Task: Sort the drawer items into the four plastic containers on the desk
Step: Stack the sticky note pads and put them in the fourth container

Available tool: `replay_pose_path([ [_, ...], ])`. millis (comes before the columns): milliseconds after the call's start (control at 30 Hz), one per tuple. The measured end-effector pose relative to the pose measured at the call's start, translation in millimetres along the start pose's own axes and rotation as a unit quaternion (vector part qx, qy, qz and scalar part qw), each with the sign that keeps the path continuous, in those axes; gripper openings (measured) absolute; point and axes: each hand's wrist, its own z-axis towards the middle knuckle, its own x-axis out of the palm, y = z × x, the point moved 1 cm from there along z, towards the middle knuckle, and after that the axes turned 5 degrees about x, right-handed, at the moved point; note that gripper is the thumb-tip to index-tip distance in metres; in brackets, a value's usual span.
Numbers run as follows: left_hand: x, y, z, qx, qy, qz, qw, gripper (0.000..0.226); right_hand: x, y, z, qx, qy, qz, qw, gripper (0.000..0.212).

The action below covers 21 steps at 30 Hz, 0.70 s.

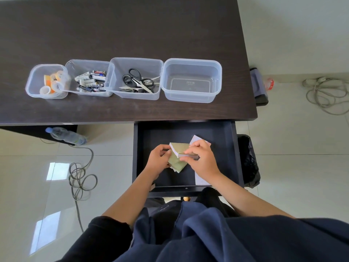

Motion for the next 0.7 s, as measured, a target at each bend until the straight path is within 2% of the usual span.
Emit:
replay_pose_path([
  [200,-0.5,-4.0,1.0,-0.012,0.013,-0.048,0.999,0.017,0.0,-3.0,-6.3,0.084,0.051,0.029,0.995,0.019],
  [400,-4.6,-9.6,2.9,0.038,0.068,0.029,0.997,0.017,-9.0,-5.2,2.0,0.15,0.092,0.063,0.982,0.025],
  [500,-4.4,-11.7,2.6,0.044,0.078,0.054,0.994,0.016,-11.1,-6.3,4.7,0.16,0.096,0.066,0.98,0.026],
  [700,-1.9,-11.6,1.2,0.003,0.04,-0.006,0.999,0.019,-7.1,-2.4,3.0,0.133,0.098,0.052,0.985,0.024],
])
